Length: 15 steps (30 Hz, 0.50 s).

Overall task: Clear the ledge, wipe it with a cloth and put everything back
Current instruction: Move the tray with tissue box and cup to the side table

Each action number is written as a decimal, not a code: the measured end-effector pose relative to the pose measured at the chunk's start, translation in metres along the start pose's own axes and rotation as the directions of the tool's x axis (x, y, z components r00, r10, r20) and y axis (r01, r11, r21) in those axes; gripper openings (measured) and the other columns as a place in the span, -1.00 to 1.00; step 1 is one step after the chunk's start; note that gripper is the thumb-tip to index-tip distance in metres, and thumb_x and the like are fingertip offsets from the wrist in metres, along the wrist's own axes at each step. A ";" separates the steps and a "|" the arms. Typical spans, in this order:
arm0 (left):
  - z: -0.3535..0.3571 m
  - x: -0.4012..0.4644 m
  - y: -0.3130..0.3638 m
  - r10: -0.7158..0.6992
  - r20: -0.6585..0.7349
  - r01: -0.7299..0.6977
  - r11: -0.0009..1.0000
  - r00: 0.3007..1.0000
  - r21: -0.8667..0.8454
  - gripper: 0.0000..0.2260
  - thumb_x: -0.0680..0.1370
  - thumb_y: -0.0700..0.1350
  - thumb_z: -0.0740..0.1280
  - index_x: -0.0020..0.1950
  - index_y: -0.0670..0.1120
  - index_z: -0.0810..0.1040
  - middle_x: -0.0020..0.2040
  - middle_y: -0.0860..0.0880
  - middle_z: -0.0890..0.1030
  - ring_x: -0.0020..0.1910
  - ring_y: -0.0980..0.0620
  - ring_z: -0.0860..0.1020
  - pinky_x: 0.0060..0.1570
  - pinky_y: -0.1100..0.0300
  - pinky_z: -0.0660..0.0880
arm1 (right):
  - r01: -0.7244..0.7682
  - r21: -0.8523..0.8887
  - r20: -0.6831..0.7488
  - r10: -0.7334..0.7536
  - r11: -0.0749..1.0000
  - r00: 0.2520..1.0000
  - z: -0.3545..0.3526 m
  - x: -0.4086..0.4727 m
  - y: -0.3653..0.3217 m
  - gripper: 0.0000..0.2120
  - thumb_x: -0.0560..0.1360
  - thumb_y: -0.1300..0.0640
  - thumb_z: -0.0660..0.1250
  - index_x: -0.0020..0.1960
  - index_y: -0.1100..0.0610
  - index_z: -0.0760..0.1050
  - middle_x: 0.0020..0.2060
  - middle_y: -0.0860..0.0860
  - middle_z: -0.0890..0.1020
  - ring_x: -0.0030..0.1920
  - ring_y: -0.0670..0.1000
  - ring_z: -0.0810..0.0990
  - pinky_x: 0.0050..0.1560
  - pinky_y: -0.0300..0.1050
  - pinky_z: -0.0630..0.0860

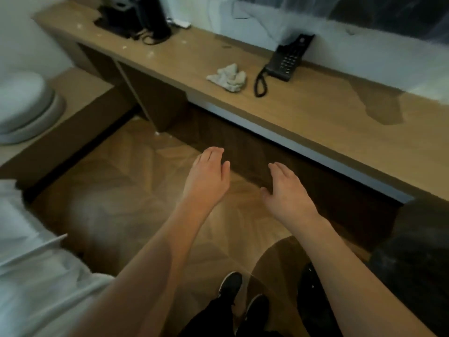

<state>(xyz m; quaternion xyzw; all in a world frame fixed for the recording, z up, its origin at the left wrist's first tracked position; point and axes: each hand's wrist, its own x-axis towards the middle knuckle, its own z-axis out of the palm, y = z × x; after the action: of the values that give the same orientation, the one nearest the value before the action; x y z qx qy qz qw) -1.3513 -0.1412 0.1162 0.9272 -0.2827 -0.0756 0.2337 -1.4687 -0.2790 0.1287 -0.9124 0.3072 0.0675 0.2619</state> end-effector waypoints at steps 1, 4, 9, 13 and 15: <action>-0.008 -0.006 -0.011 -0.040 -0.027 0.040 0.999 0.999 -0.003 -0.61 0.70 -0.01 0.15 0.50 -0.13 0.38 0.46 -0.09 0.43 0.45 -0.05 0.39 0.47 0.01 0.33 | 0.044 0.000 0.029 -0.044 0.999 0.999 0.003 0.004 -0.013 -0.31 0.57 0.06 0.36 0.60 0.04 0.10 0.58 -0.01 0.17 0.57 0.01 0.11 0.51 -0.01 0.14; -0.033 -0.026 -0.045 -0.171 -0.107 0.169 0.985 0.979 -0.034 -0.62 0.71 -0.04 0.12 0.48 -0.14 0.39 0.45 -0.11 0.43 0.46 -0.08 0.38 0.46 -0.05 0.34 | 0.191 -0.008 0.125 -0.188 0.982 0.974 0.017 0.009 -0.055 -0.32 0.60 0.06 0.32 0.60 0.08 0.08 0.58 0.02 0.16 0.58 0.02 0.09 0.56 0.03 0.13; -0.067 -0.062 -0.107 -0.322 -0.246 0.321 0.946 0.914 -0.046 -0.63 0.70 -0.08 0.13 0.49 -0.15 0.39 0.48 -0.12 0.42 0.50 -0.05 0.33 0.50 0.07 0.25 | 0.410 -0.019 0.243 -0.394 0.912 0.886 0.053 0.012 -0.129 -0.35 0.60 0.04 0.28 0.60 0.10 0.09 0.57 0.02 0.17 0.57 0.03 0.12 0.55 0.03 0.17; -0.101 -0.089 -0.162 -0.430 -0.340 0.424 0.900 0.836 -0.095 -0.63 0.68 -0.11 0.16 0.48 -0.17 0.41 0.46 -0.14 0.44 0.48 -0.09 0.36 0.47 0.06 0.27 | 0.522 -0.046 0.302 -0.486 0.852 0.820 0.080 0.002 -0.197 -0.36 0.62 0.04 0.24 0.61 0.08 0.06 0.58 0.00 0.15 0.57 0.03 0.12 0.53 0.04 0.20; -0.118 -0.101 -0.188 -0.469 -0.379 0.461 0.880 0.798 -0.117 -0.63 0.68 -0.11 0.16 0.48 -0.18 0.41 0.46 -0.14 0.45 0.47 -0.09 0.37 0.48 0.04 0.28 | 0.557 -0.062 0.304 -0.516 0.828 0.801 0.093 -0.004 -0.229 -0.36 0.62 0.01 0.24 0.61 0.04 0.05 0.59 -0.02 0.13 0.57 0.03 0.13 0.51 0.06 0.25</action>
<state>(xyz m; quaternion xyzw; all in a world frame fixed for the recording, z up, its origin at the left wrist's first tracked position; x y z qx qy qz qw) -1.3105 0.0990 0.1311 0.9615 0.0074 0.0561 0.2690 -1.3321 -0.0748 0.1506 -0.9603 -0.0092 0.1387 0.2417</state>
